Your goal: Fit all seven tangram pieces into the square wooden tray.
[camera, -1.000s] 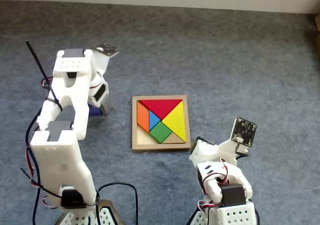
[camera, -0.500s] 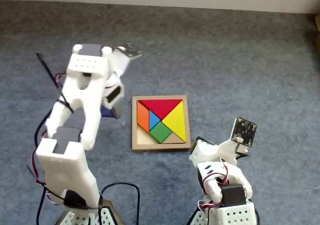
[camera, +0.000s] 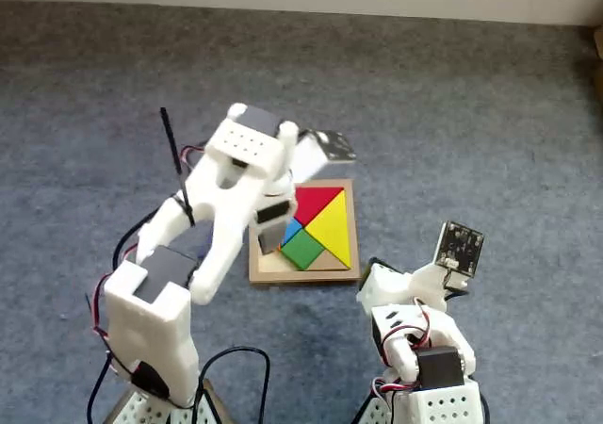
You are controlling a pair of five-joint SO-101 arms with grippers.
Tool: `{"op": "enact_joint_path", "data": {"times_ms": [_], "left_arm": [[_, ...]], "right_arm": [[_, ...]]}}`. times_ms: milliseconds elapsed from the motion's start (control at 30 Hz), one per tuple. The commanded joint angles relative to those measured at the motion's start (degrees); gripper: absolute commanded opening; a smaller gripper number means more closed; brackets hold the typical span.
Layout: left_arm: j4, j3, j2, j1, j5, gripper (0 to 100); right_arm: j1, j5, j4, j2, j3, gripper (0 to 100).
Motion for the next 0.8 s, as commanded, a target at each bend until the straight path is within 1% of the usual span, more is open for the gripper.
{"op": "enact_joint_path", "data": {"times_ms": [0,133,300,467,600,667,767], "left_arm": [[0.35,-0.13,-3.38,3.91,-3.52,18],[0.35,-0.31,-3.38,5.23,-3.87,18],[-0.97,-0.48,-3.47,4.53,-3.60,18],[-2.11,-0.84,-3.56,-3.38,1.32,19],[-2.37,0.22,-4.44,-11.21,1.85,20],[-2.55,1.71,-5.76,-14.37,1.93,22],[-5.01,5.49,-9.01,-18.07,4.22,25]], "right_arm": [[0.75,0.62,-0.92,-0.84,5.93,0.5],[0.75,0.62,-0.92,-0.84,5.93,0.5],[0.75,0.62,-0.92,-0.84,5.93,0.5],[0.75,0.62,-0.92,-0.84,5.93,0.5],[0.75,0.62,-0.92,-0.84,5.93,0.5],[0.75,0.62,-0.92,-0.84,5.93,0.5],[0.75,0.62,-0.92,-0.84,5.93,0.5]]}}
